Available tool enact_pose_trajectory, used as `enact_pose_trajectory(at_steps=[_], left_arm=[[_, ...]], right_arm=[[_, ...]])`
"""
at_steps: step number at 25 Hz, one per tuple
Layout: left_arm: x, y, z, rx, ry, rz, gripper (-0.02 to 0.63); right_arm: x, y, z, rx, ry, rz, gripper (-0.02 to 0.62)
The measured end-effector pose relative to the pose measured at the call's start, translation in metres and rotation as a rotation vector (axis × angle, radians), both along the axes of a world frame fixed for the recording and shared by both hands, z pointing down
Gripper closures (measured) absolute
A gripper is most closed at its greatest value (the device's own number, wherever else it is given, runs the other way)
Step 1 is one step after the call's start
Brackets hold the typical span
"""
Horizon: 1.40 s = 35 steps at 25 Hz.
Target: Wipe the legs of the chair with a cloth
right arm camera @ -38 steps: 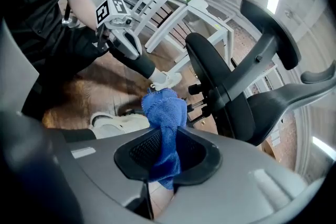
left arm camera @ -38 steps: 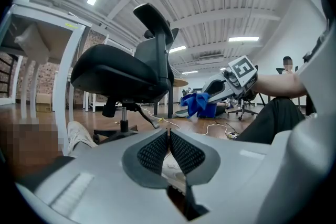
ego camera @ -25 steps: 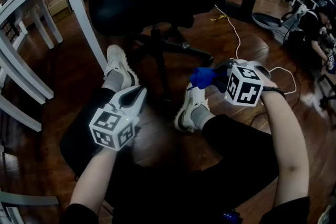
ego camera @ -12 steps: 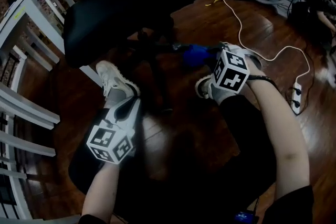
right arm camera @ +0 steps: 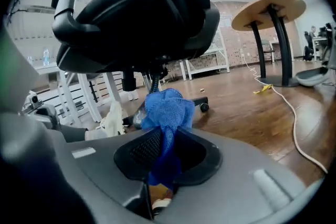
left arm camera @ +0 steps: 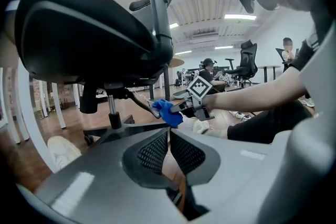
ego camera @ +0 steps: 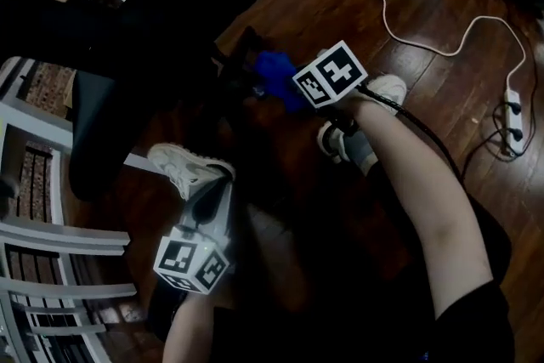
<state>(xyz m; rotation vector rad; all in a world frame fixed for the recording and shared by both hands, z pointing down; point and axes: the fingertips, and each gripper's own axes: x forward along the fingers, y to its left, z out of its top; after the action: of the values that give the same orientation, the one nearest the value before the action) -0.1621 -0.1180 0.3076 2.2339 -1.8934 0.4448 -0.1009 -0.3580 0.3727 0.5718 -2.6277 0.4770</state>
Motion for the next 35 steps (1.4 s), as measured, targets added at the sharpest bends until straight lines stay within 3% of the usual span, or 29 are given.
enact_pose_trajectory(at_steps=[3,10,14,18,24,35], left_arm=[[-0.010,-0.013,0.016,-0.046,-0.051,0.008,0.594],[-0.027,-0.051,0.039,-0.119,-0.056,-0.024,0.594],[-0.029,-0.066,0.045,-0.140,-0.066,-0.031,0.594],[-0.022,-0.072,0.053,-0.152,-0.087,-0.019,0.594],[-0.011,-0.071,0.066,-0.176,-0.055,-0.015,0.594],[-0.002,-0.067,0.069,-0.160,-0.018,0.005,0.594]], right_arm=[[-0.024,-0.020,0.020,-0.039,-0.033,-0.004,0.508],[-0.092,-0.065,0.030,-0.227,-0.190,-0.097,0.508],[-0.134,-0.064,0.045,-0.332,-0.145,-0.196,0.508],[-0.158,-0.056,0.063,-0.325,-0.025,-0.247,0.508],[-0.155,-0.068,0.069,-0.313,0.008,-0.171,0.508],[-0.110,-0.087,0.082,-0.315,0.075,-0.075,0.508]])
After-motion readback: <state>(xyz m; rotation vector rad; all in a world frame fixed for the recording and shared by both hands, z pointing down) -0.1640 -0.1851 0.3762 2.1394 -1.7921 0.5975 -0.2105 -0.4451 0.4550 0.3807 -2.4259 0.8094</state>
